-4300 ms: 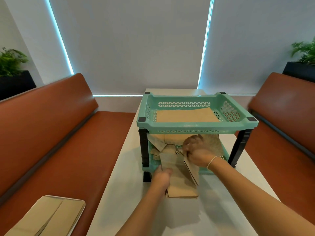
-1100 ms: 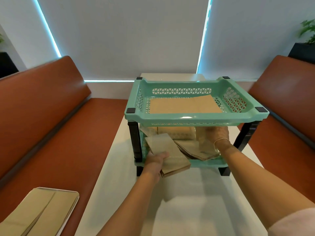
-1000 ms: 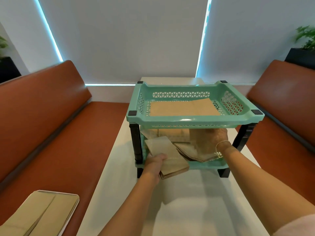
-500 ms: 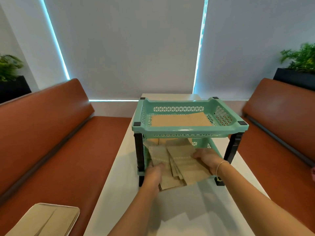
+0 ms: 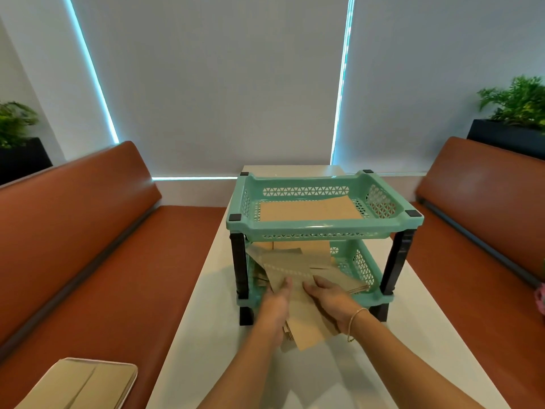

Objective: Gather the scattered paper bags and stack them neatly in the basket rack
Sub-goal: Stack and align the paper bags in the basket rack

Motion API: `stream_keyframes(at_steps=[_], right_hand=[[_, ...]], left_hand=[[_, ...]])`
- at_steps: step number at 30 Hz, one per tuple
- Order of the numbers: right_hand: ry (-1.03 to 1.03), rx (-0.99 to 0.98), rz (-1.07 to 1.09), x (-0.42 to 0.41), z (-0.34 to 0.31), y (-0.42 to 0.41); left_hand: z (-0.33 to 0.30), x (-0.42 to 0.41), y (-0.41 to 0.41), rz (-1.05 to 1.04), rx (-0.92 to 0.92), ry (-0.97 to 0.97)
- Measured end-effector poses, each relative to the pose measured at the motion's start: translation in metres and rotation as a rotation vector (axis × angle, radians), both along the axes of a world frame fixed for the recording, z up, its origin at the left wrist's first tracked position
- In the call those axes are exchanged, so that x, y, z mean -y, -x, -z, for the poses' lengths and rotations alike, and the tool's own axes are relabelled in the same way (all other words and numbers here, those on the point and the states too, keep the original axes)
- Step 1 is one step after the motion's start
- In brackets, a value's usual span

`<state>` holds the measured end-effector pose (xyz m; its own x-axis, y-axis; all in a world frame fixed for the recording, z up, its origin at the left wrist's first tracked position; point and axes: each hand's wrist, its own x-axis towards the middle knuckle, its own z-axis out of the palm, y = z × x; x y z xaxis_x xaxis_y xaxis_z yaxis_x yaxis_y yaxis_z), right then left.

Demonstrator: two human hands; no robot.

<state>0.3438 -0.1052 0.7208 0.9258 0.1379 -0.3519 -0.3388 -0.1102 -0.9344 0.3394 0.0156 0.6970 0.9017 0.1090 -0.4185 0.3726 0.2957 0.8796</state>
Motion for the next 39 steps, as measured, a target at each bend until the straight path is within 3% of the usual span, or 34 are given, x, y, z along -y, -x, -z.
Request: stream_keyframes(at_steps=[7,10,14,18,26,35,39], right_hand=[[-0.218,-0.132,-0.021,0.012,0.008,0.010],[-0.411,-0.191,0.054,0.013,0.018,0.014],[-0.501,-0.179,0.072,0.013,0.022,0.016],[-0.528,-0.184,0.089,0.019,0.026,0.018],[-0.559,-0.156,0.076,0.007,0.027,0.015],[-0.464,-0.137,-0.007,0.011,0.026,0.016],[-0.330,-0.127,-0.020,0.020,0.023,0.016]], left_hand=[[-0.002,0.000,-0.007,-0.146,0.093,0.065],[-0.008,0.007,-0.005,-0.154,0.119,0.155],[-0.017,0.003,-0.012,-0.156,0.213,0.233],[-0.031,-0.013,-0.028,-0.162,0.282,0.187],[-0.025,-0.007,-0.024,-0.284,0.183,0.228],[-0.027,0.002,-0.016,-0.336,0.288,0.081],[-0.023,0.004,-0.019,-0.352,0.227,0.055]])
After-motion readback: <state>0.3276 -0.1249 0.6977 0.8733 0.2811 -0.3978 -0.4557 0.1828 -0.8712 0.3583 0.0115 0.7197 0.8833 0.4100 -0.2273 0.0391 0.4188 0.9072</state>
